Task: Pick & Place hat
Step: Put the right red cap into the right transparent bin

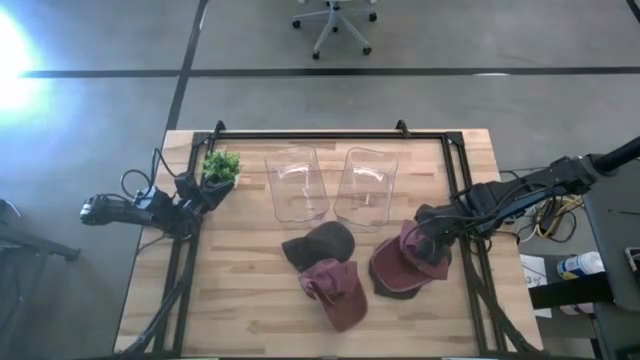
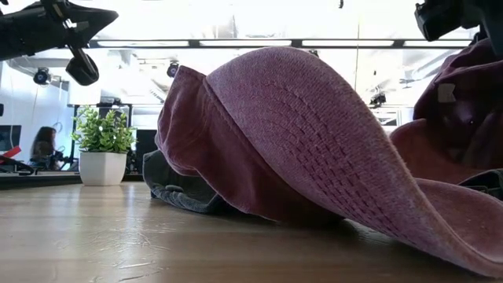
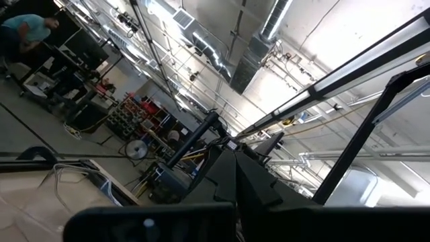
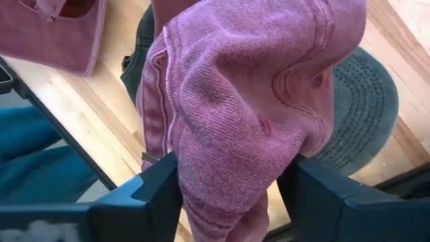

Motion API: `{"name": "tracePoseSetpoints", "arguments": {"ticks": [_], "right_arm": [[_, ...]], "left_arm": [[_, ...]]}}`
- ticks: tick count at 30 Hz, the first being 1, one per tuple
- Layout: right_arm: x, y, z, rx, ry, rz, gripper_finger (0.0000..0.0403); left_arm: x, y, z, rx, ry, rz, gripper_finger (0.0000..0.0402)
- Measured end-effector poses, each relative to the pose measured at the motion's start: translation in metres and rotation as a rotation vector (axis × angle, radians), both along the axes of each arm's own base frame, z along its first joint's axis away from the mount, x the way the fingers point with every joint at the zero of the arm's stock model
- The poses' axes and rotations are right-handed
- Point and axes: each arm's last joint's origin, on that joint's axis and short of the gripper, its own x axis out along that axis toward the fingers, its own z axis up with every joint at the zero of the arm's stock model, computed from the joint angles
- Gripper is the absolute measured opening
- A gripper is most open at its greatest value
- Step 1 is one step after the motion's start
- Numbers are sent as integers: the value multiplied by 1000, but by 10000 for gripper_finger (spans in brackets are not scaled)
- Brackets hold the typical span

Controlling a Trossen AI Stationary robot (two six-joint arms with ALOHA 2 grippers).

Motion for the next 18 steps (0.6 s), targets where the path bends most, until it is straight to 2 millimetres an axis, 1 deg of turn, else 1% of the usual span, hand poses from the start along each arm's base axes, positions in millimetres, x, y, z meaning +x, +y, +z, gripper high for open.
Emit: {"name": "tracePoseSetpoints", "arguments": {"ticks": [6, 10, 12, 15, 18], "right_arm": [[0, 0, 0, -1, 1, 1, 191], [-1, 0, -4, -7, 14, -3, 184], [-1, 0, -6, -12, 21, 3, 173], [-1, 0, -9, -19, 22, 25, 138], [0, 0, -11, -16, 10, 38, 85]], "left_arm": [[-1, 0, 2, -8, -27, 10, 0], [-1, 0, 2, -8, -27, 11, 0], [-1, 0, 2, -9, -27, 11, 0], [-1, 0, 2, -12, -29, 9, 0], [-1, 0, 2, -29, -34, 0, 0]]}}
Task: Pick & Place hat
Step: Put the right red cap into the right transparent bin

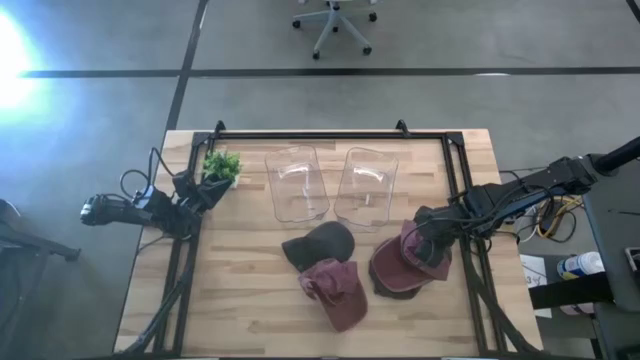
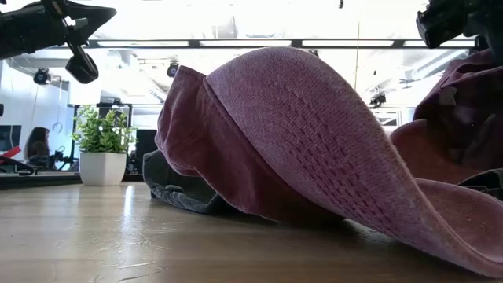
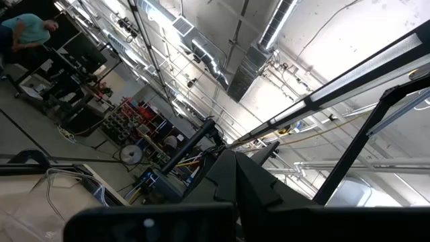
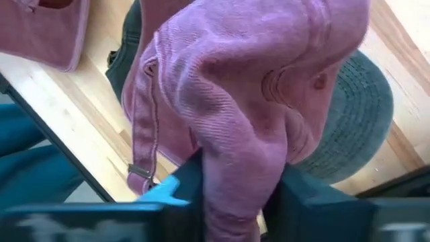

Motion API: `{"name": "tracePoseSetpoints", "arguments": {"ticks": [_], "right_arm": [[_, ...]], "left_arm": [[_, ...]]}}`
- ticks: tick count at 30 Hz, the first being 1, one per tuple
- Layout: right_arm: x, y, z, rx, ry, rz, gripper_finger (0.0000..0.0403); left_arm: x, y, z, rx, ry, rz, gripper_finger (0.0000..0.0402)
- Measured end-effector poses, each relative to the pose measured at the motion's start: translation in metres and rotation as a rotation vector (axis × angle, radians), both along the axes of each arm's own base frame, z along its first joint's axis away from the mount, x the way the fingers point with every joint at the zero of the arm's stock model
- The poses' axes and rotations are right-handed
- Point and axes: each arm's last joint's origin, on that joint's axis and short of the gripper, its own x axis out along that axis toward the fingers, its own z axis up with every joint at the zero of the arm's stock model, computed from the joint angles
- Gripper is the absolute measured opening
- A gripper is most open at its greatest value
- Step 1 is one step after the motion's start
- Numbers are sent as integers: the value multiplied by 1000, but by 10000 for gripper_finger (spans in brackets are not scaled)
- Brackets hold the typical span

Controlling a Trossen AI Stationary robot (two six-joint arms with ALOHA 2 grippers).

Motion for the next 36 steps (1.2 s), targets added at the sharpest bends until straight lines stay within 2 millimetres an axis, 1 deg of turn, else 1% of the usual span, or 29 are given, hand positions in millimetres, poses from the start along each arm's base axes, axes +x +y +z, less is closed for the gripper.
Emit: {"name": "tracePoseSetpoints", "arguments": {"ticks": [3, 6, 9, 11, 15, 20, 22, 23, 25, 27, 29, 33, 36], "right_arm": [[2, 1, 0, 4, -20, 14, 27], [3, 1, 7, 7, -50, 31, 16], [5, 2, 23, 13, -96, 51, 14], [5, 2, 37, 19, -128, 54, 13], [4, -1, 74, -6, -231, 15, 13], [-1, -7, 125, -88, -433, -65, 13], [-6, -10, 136, -133, -433, -81, 13], [-11, -12, 136, -151, -378, -85, 13], [-18, -14, 131, -180, -220, -97, 13], [-18, -12, 124, -174, -102, -94, 13], [-14, -11, 121, -166, -102, -86, 13], [-8, -10, 122, -223, -102, -108, 13], [2, -7, 118, -211, -64, -96, 13]], "left_arm": [[0, 0, 0, -16, -5, -9, 0], [0, 0, 0, -22, -7, -13, 0], [0, 0, 0, -22, -6, -14, 0], [0, 0, 0, -22, -6, -14, 0], [0, 0, 0, -22, -6, -14, 0], [0, 0, 0, -22, -5, -14, 0], [0, 0, 0, -22, -5, -14, 0], [0, 0, 0, -22, -5, -14, 0], [0, 0, 0, -22, -6, -14, 0], [0, 0, 0, -22, -5, -14, 0], [0, 0, 0, -22, -3, -14, 0], [3, 0, -2, -29, 19, -19, 0], [5, -1, -4, -43, 34, -27, 0]]}}
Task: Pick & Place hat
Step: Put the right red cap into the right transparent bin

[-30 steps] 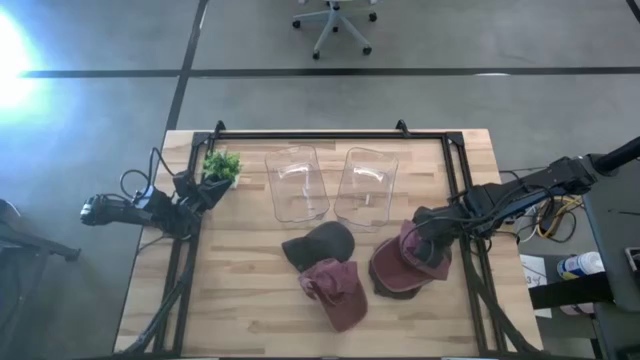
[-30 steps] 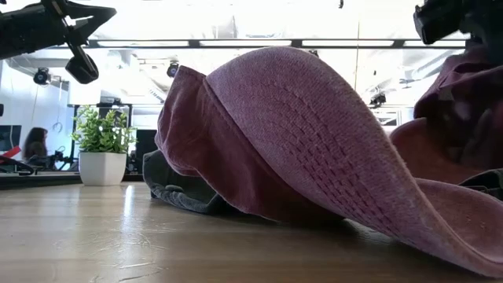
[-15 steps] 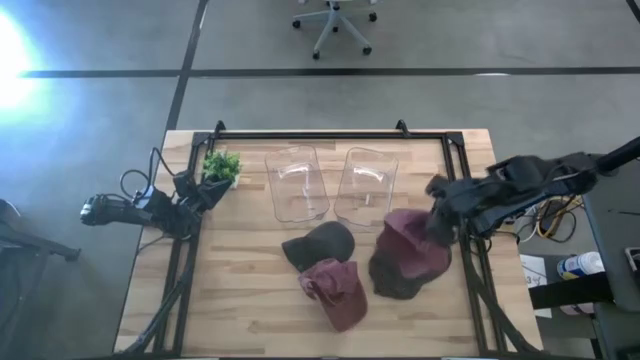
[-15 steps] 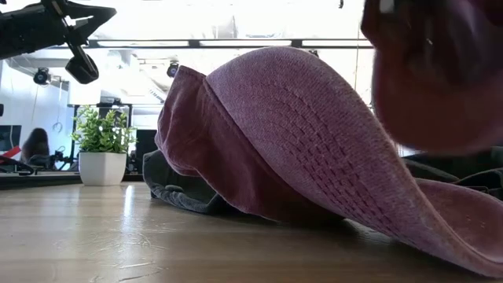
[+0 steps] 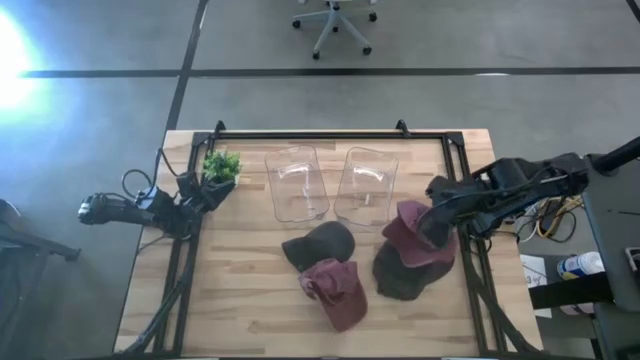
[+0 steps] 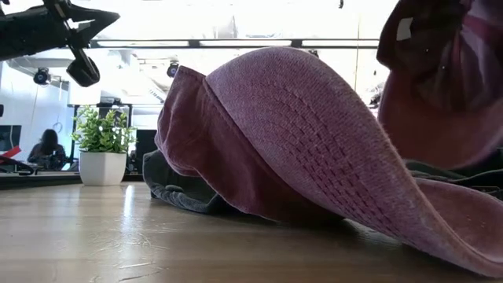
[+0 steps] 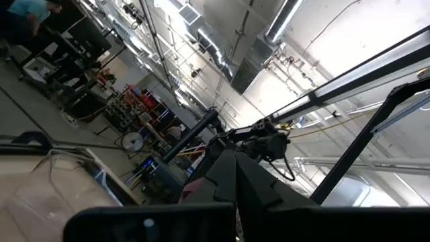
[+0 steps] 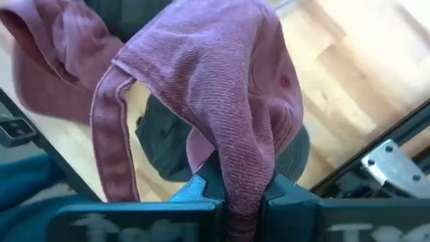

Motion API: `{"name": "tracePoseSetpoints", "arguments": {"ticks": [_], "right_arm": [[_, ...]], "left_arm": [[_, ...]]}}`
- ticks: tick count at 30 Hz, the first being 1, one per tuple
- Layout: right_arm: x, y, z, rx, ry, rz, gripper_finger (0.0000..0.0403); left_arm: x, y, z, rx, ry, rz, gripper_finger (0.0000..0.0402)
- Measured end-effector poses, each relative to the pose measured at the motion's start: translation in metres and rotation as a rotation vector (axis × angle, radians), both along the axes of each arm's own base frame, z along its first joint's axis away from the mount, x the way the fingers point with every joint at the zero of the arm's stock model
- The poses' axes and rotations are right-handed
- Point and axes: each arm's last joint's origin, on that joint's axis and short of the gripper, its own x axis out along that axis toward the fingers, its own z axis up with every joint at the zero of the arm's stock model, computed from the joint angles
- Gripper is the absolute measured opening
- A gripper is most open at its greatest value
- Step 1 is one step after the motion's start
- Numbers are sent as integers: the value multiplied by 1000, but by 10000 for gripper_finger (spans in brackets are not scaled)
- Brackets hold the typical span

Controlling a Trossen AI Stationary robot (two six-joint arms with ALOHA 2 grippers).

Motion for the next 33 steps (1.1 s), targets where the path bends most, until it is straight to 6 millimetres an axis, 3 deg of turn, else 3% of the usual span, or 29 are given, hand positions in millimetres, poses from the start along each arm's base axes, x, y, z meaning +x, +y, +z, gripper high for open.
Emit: {"name": "tracePoseSetpoints", "arguments": {"ticks": [5, 11, 13, 16, 21, 25, 33], "right_arm": [[22, 12, -14, 125, 83, 52, 13], [83, 30, -50, 148, 20, 155, 13], [98, 34, -69, 139, 76, 183, 13], [111, 37, -97, 103, 189, 187, 13], [128, 42, -119, 93, 207, 156, 13], [151, 48, -121, 152, 14, 143, 29], [180, 58, -114, 229, -272, 141, 112]], "left_arm": [[4, 0, -2, -17, 26, -8, 0], [8, -1, -5, -17, 63, -10, 0], [9, -1, -6, -18, 73, -11, 0], [10, -1, -7, -25, 81, -14, 0], [10, -2, -7, -23, 85, -20, 0], [10, -2, -7, -19, 86, -27, 0], [11, -4, -7, 8, 83, -103, 0]]}}
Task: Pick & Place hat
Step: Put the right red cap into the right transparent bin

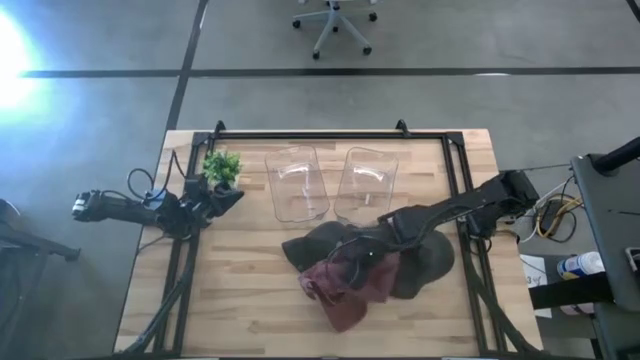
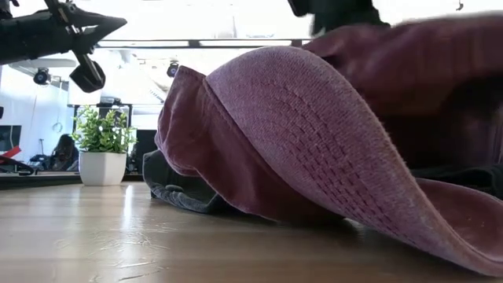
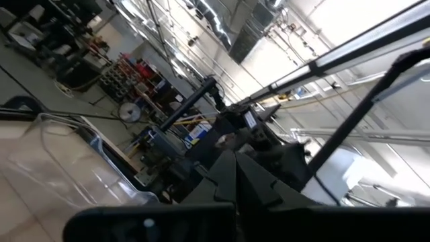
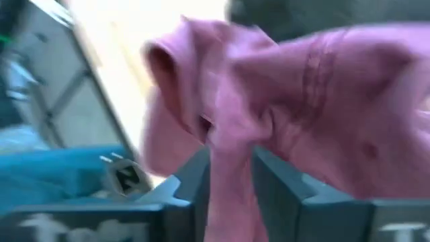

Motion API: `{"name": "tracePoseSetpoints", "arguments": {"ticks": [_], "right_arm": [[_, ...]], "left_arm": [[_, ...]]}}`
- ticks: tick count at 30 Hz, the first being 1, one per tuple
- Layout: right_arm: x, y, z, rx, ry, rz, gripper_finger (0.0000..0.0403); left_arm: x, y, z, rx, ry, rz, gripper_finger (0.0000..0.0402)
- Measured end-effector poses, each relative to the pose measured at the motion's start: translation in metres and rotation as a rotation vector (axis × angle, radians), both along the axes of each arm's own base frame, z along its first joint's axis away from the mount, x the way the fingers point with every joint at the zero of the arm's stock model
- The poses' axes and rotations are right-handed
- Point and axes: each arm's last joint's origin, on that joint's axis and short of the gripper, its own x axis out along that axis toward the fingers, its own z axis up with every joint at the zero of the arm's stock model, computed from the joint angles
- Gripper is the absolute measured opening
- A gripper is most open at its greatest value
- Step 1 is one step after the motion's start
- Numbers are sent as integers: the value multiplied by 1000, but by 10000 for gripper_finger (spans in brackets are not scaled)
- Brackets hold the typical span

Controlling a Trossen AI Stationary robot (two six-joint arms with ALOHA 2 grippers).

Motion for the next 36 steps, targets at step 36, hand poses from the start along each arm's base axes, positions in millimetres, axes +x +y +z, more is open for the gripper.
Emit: {"name": "tracePoseSetpoints", "arguments": {"ticks": [36], "right_arm": [[-58, -20, -64, -93, 183, 10, 202]], "left_arm": [[55, -11, 25, -76, 363, -130, 0]]}}
